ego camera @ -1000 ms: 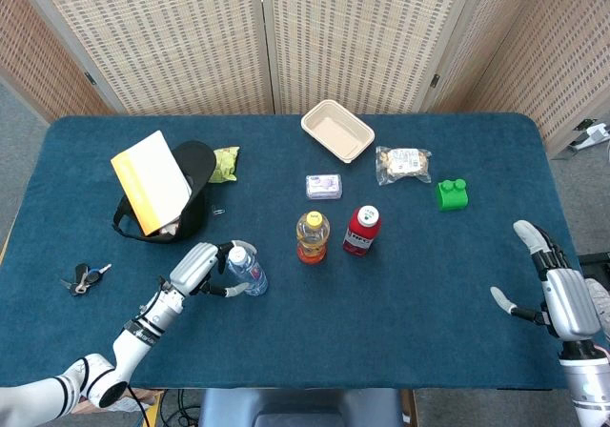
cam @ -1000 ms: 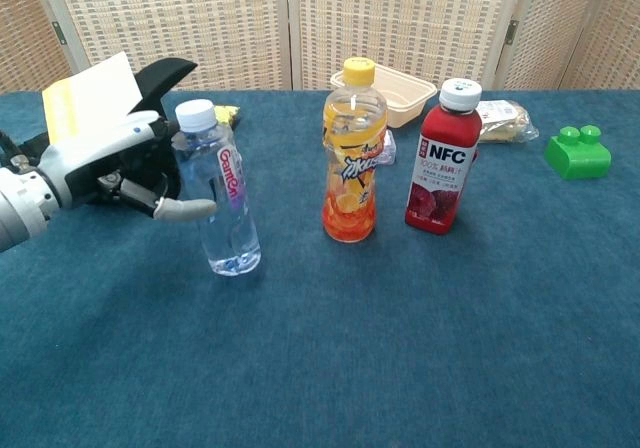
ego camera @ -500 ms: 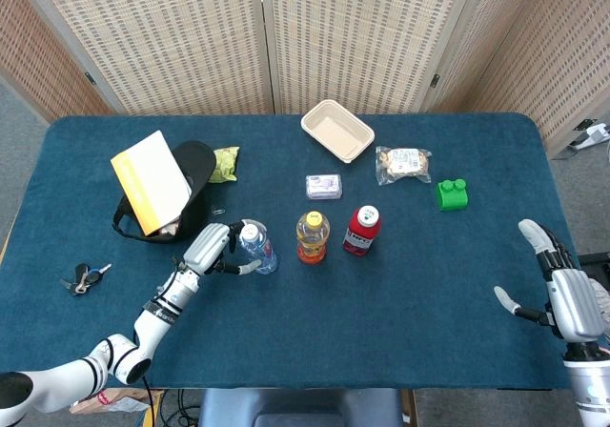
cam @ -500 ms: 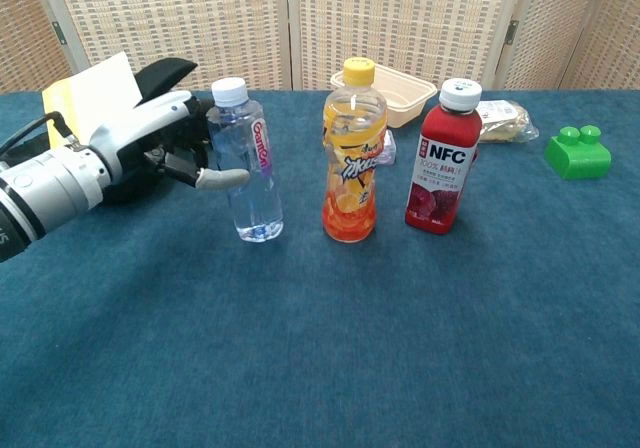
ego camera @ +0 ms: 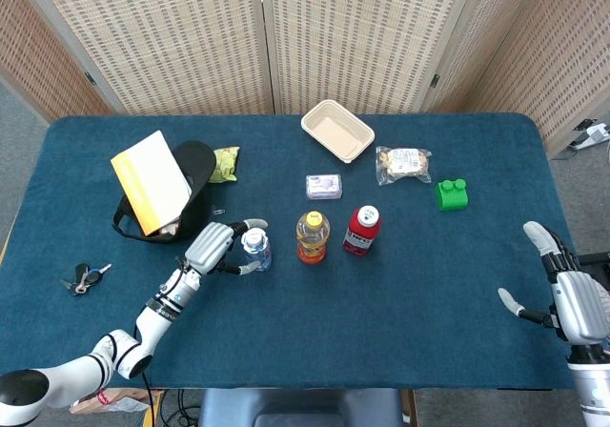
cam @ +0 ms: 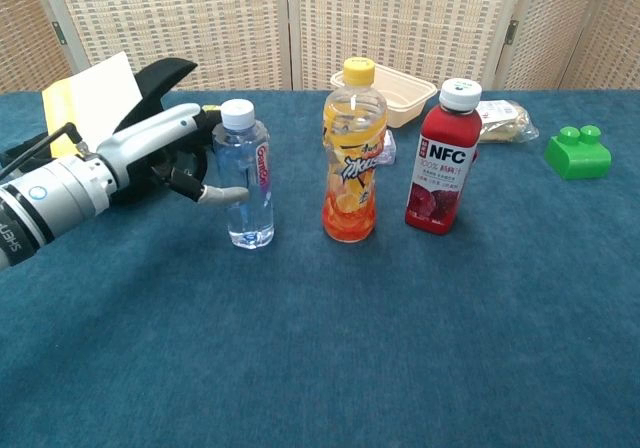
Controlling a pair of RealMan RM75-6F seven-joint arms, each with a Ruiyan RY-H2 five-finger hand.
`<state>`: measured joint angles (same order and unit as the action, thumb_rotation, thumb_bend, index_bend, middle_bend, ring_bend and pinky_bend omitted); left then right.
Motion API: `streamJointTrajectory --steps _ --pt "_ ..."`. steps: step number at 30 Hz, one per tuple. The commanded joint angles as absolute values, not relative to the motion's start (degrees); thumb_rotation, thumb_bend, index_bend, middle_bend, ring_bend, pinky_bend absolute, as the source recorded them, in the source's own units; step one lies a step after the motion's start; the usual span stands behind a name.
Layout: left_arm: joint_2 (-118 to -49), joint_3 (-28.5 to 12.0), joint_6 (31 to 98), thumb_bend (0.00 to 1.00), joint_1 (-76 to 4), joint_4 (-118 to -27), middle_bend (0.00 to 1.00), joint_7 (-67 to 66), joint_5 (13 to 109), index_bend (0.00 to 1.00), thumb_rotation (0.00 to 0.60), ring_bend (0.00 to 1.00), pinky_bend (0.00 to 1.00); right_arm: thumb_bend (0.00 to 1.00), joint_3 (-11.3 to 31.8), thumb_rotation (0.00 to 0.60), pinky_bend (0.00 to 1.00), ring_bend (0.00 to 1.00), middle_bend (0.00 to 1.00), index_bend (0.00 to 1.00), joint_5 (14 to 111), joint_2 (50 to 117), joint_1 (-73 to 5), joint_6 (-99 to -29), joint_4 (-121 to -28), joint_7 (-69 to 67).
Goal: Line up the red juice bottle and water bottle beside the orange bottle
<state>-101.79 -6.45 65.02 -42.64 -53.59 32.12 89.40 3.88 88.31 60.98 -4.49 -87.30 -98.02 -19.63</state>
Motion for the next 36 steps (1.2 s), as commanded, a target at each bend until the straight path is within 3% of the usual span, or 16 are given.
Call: streamJointTrajectory --steps 1,7,12,22,36 --pt "-101.6 -6.3 65.2 0.22 -42.6 -53.5 0.37 32.2 89.4 0.31 0.600 0.40 0.63 0.27 3.9 0.600 0.11 0.00 0.07 0.00 88.5 61.0 -4.5 -87.4 -98.0 -19.7" --pt "-100.6 -6.1 64.8 0.22 -42.7 -54.3 0.28 32.2 88.9 0.12 0.600 0.32 0.58 0.27 3.9 0.600 0.11 0.00 0.07 0.00 88.8 60.7 -4.2 -87.9 -98.1 -19.9" --pt "-99.0 -6.0 64.1 0.22 -42.6 -56.1 0.19 31.7 88.3 0.01 0.600 0.23 0.46 0.27 3.9 0.600 0.11 0.00 0.08 0.00 89.1 60.8 -4.1 -88.1 -97.9 -20.3" --pt "-91.8 -6.0 63.9 0.22 -40.7 -66.5 0.05 28.0 86.4 0.00 0.600 0.10 0.31 0.27 3.9 0.600 0.11 0.00 0.08 0.00 89.7 60.7 -4.1 -88.2 -97.6 -20.8" --pt "-73.5 -5.0 71.9 0.22 -29.3 -88.6 0.04 13.8 79.1 0.00 0.600 0.09 0.26 0.28 1.8 0.600 0.11 0.00 0.08 0.00 90.5 56.4 -5.0 -83.9 -97.9 -17.4"
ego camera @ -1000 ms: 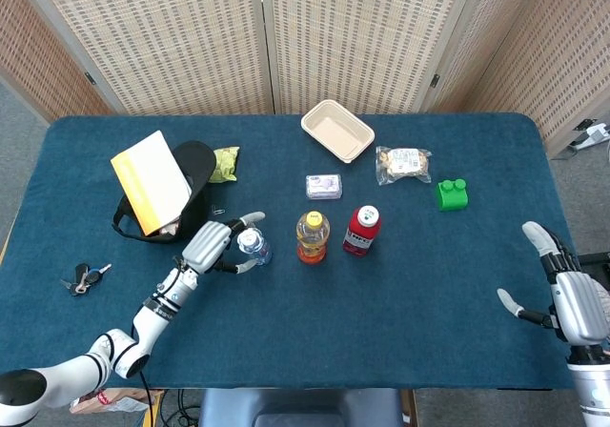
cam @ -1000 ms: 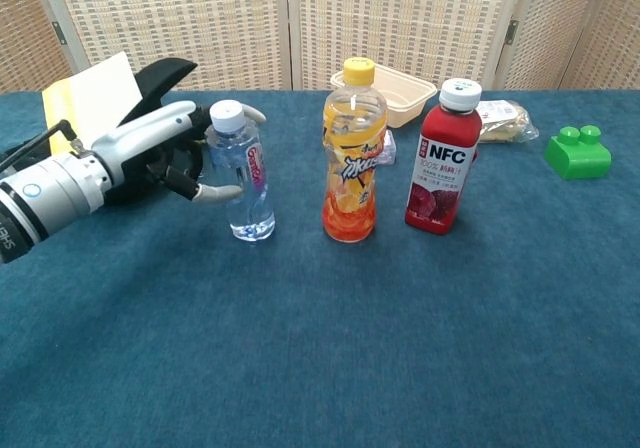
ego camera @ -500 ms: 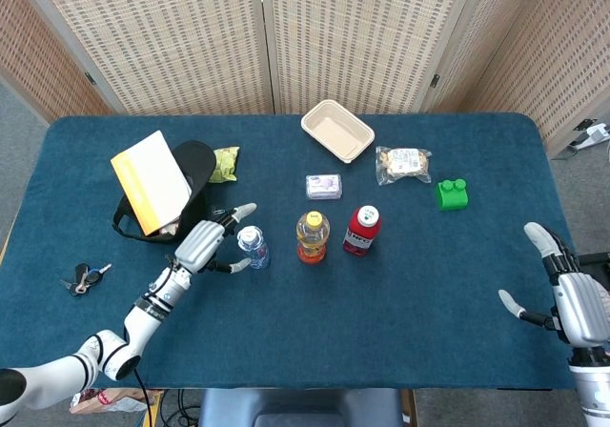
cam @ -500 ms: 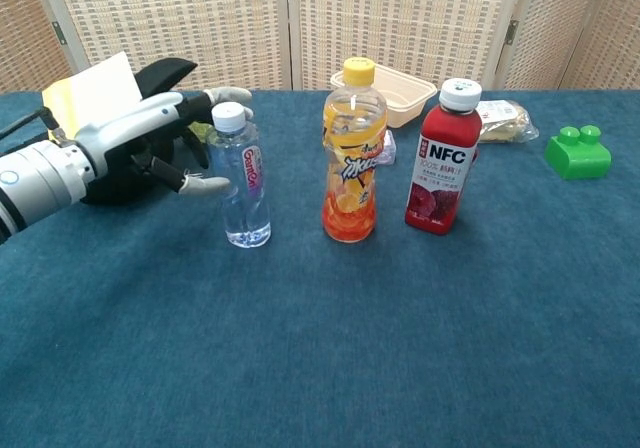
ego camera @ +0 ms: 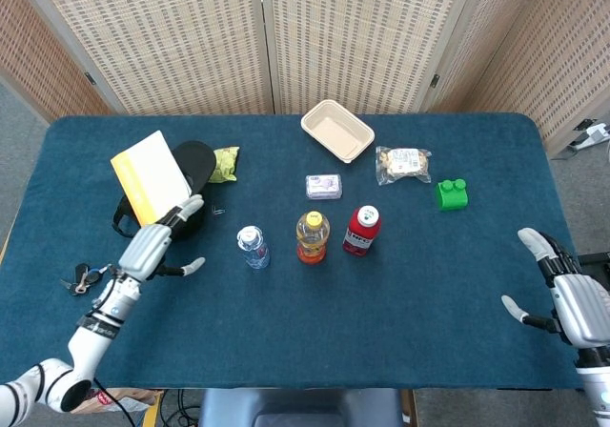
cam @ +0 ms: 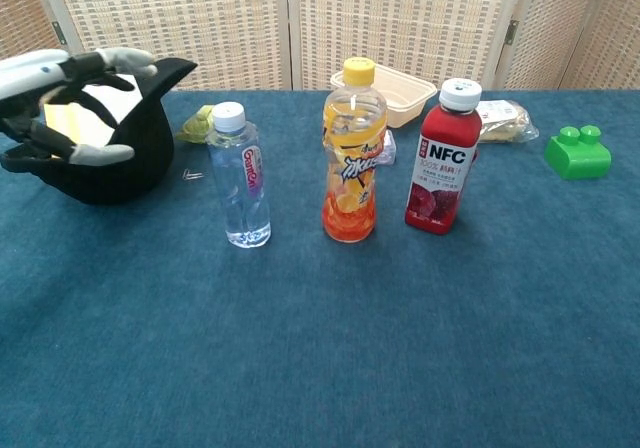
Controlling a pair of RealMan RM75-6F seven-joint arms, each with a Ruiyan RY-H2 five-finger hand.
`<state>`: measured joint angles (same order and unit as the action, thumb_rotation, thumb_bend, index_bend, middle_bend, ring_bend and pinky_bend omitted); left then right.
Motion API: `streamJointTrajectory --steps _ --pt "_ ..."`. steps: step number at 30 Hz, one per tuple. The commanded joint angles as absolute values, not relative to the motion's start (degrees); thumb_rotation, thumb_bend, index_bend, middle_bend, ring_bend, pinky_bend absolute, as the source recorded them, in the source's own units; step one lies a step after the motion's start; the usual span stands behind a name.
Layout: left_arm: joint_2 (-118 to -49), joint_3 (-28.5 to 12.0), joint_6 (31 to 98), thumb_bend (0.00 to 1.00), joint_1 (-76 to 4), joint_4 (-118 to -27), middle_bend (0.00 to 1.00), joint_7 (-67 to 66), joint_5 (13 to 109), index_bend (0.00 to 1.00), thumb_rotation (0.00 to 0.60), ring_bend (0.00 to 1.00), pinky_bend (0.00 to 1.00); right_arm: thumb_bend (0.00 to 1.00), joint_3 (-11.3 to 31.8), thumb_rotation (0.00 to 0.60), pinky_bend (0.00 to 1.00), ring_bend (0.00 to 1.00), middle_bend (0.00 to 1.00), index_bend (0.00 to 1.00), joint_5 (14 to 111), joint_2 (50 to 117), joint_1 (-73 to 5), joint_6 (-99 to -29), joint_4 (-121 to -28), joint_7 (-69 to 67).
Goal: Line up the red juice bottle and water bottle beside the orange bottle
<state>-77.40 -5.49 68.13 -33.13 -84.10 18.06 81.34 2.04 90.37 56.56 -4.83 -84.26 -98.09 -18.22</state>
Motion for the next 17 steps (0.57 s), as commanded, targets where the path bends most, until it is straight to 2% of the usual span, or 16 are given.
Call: streamJointTrajectory --steps 1,11,17 --pt "-72.8 -4.8 72.8 0.22 -28.4 -89.6 0.04 12.6 78.8 0.00 0.600 0.09 0.26 0.28 1.7 0.600 0.11 0.00 0.08 0.00 90.5 56.4 -5.0 -83.7 -97.7 -16.9" --pt "-66.7 -1.4 81.5 0.22 -19.0 -101.7 0.04 -2.1 76.2 0.00 0.600 0.09 0.26 0.29 1.9 0.600 0.11 0.00 0.08 0.00 90.6 58.0 -4.7 -85.0 -96.5 -12.1" --pt "-67.3 -0.2 86.7 0.22 -14.5 -104.2 0.04 -7.1 76.6 0.00 0.600 0.09 0.24 0.29 1.5 0.600 0.11 0.00 0.09 0.00 90.4 59.3 -3.9 -85.7 -97.0 -9.3"
